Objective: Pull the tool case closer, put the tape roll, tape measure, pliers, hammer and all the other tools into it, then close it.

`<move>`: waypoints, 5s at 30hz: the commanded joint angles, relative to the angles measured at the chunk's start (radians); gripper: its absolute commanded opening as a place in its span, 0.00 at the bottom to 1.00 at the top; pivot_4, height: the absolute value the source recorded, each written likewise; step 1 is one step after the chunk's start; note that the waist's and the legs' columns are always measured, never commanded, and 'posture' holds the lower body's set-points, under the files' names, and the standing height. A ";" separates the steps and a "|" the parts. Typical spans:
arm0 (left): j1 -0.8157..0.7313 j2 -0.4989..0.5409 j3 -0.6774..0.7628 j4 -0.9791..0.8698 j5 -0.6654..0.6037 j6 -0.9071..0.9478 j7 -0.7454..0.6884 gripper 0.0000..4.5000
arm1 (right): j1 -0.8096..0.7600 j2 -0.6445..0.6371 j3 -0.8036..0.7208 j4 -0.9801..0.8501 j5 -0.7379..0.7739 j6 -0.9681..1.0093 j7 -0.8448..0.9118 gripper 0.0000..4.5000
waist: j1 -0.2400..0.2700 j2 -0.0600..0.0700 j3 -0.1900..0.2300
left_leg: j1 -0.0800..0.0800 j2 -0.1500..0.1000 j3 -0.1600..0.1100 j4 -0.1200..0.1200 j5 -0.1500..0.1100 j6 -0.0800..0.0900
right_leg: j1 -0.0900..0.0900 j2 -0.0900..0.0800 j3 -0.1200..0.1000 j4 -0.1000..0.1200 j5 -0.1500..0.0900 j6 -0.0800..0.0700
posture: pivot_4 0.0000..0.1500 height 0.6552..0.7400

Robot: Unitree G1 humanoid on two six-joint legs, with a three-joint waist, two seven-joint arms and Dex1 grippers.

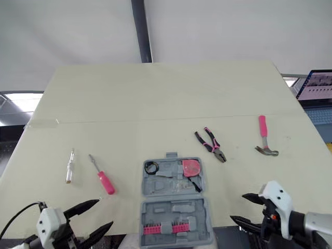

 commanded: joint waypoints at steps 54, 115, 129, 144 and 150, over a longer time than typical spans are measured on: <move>-0.449 0.029 -0.215 -0.152 -0.026 0.168 0.143 1.00 | -0.823 0.185 0.392 0.518 -0.186 0.103 -0.443 1.00 | -0.004 0.005 -0.001 | 0.007 0.000 0.001 0.001 0.001 -0.001 | 0.003 0.000 0.002 0.006 0.000 0.000 | 1.00 1.00; -0.247 0.089 0.036 -0.180 -0.133 0.206 -0.058 1.00 | -0.680 -0.239 0.302 -0.061 0.052 0.338 -0.042 0.21 | -0.006 0.004 0.001 | -0.005 0.000 0.003 0.002 0.001 -0.001 | -0.010 0.000 0.002 0.006 0.000 0.001 | 1.00 1.00; -0.092 0.046 0.103 0.052 -0.071 -0.126 -0.247 1.00 | -0.998 -0.339 0.646 -0.223 0.014 0.391 0.010 0.21 | -0.004 0.000 0.003 | -0.005 0.000 0.003 0.003 0.001 -0.001 | -0.011 0.000 0.003 0.006 0.000 0.001 | 1.00 1.00; -0.070 0.008 0.087 0.086 -0.036 -0.214 -0.205 1.00 | -1.353 -0.104 1.119 -0.089 -0.262 0.415 0.025 0.21 | -0.008 -0.002 0.004 | -0.006 0.001 0.003 0.004 0.001 -0.001 | -0.012 0.000 0.003 0.008 0.000 0.000 | 1.00 1.00; -0.070 -0.001 0.057 0.066 -0.017 -0.217 -0.175 1.00 | -1.403 -0.020 1.205 -0.017 -0.337 0.431 0.021 0.21 | -0.019 -0.002 0.004 | -0.006 0.001 0.003 0.004 0.001 -0.001 | -0.013 0.000 0.002 0.009 0.000 0.000 | 1.00 1.00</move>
